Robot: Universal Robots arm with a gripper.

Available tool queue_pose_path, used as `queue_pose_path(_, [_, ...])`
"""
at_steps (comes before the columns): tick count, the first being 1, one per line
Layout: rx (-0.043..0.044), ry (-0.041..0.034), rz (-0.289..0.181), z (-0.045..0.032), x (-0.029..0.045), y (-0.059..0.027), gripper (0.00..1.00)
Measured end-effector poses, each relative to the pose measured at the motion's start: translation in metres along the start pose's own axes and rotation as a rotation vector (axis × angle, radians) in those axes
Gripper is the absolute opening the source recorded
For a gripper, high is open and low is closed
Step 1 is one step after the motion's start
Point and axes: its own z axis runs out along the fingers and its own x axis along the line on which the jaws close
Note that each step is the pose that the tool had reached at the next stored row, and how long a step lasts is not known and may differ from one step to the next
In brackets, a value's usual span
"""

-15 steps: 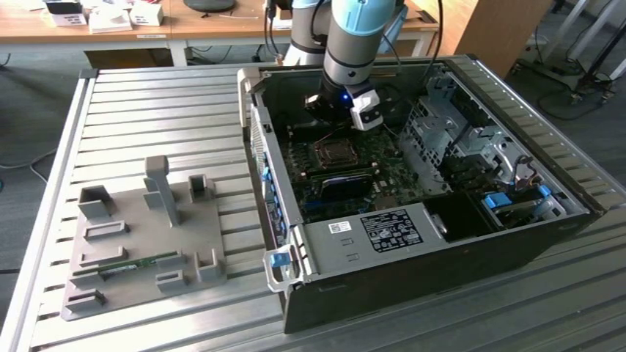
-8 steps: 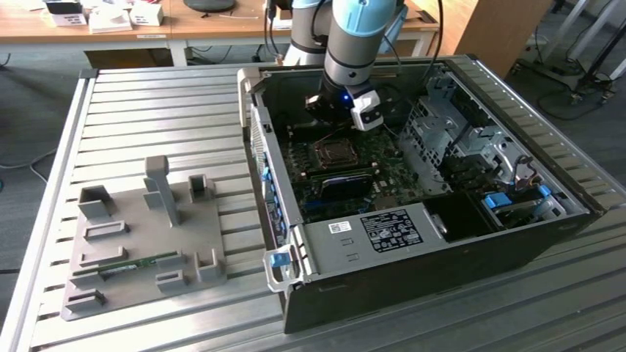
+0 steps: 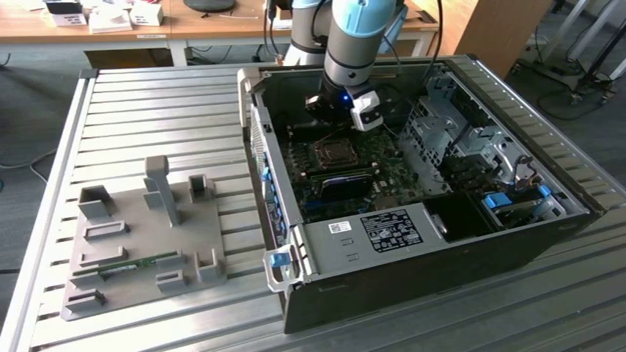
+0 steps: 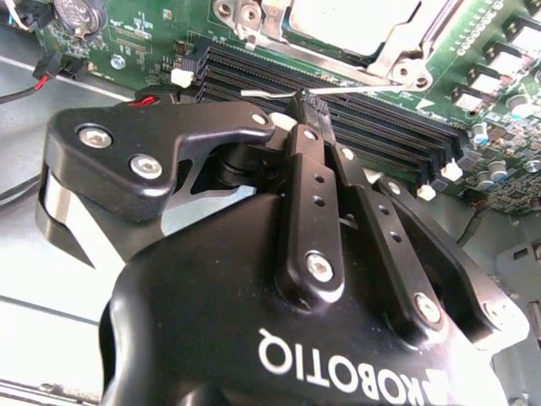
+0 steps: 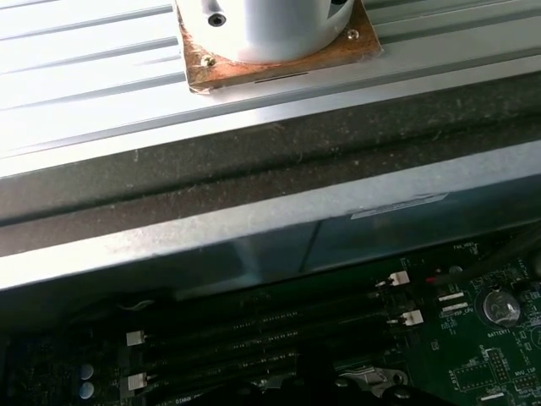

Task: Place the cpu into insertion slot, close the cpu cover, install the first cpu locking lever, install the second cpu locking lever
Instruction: 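Install the first cpu locking lever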

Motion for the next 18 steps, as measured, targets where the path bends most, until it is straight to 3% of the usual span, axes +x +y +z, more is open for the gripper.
queue_pose_path(18, [-0.0001,0.0000,0.000,0.0073,-0.0013,-0.0018,0.11])
